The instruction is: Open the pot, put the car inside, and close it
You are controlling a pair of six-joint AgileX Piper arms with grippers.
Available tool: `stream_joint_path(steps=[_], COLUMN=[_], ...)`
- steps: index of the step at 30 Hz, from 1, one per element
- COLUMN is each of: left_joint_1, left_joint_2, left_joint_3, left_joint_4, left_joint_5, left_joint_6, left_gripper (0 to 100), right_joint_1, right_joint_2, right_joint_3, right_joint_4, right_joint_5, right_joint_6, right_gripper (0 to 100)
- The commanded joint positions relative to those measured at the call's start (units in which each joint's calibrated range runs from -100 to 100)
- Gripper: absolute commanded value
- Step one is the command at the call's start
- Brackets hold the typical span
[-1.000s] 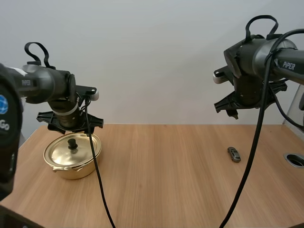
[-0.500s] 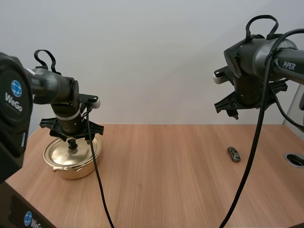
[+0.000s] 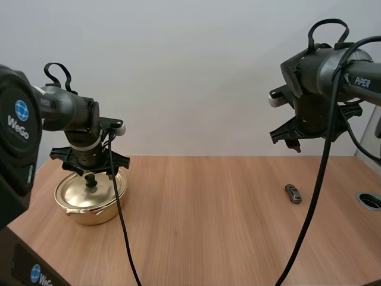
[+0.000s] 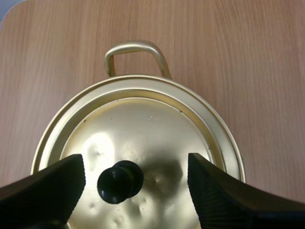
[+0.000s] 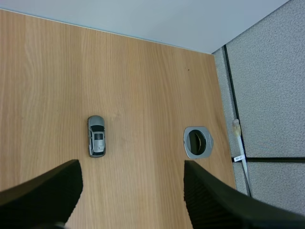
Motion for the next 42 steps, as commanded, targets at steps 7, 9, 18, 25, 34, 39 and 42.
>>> stream_joint_path(steps=[7,9,18,25,34,39,42], left_joint_1=[-0.01,-0.01,-0.01,-0.01,-0.01,-0.01,-0.01], left_joint_2=[0.0,0.0,1.6,6.7,6.7,6.4,6.0], left_joint_3=[0.0,0.0,0.0,0.0,0.0,0.0,-1.0], left_joint_4=[3.6,3.5,3.6,3.6,3.6,3.6,3.6], left_joint_5=[0.6,0.8,0.7,1.5,2.4,2.1,2.5], left_joint_6=[-2.7,-2.7,-2.7,-2.5,-1.4,-3.5,-3.5], left_gripper=[100,100,100,100,60,0,0], right_joint_1=[-0.1,-0.1,-0.1,-0.1,-0.1,-0.1,-0.1], right_joint_2=[-0.2,-0.2,-0.2,-0.2,-0.2,-0.2,-0.2], right_joint_3=[0.0,0.0,0.0,0.0,0.0,0.0,0.0], right_joint_4=[0.0,0.0,0.0,0.0,0.0,0.0,0.0], right_joint_5=[0.8,1.3,4.3,5.8,5.5,5.5,5.5], right_joint_6=[0.0,0.0,0.0,0.0,0.0,0.0,0.0], right_gripper=[100,100,100,100,100,100,100])
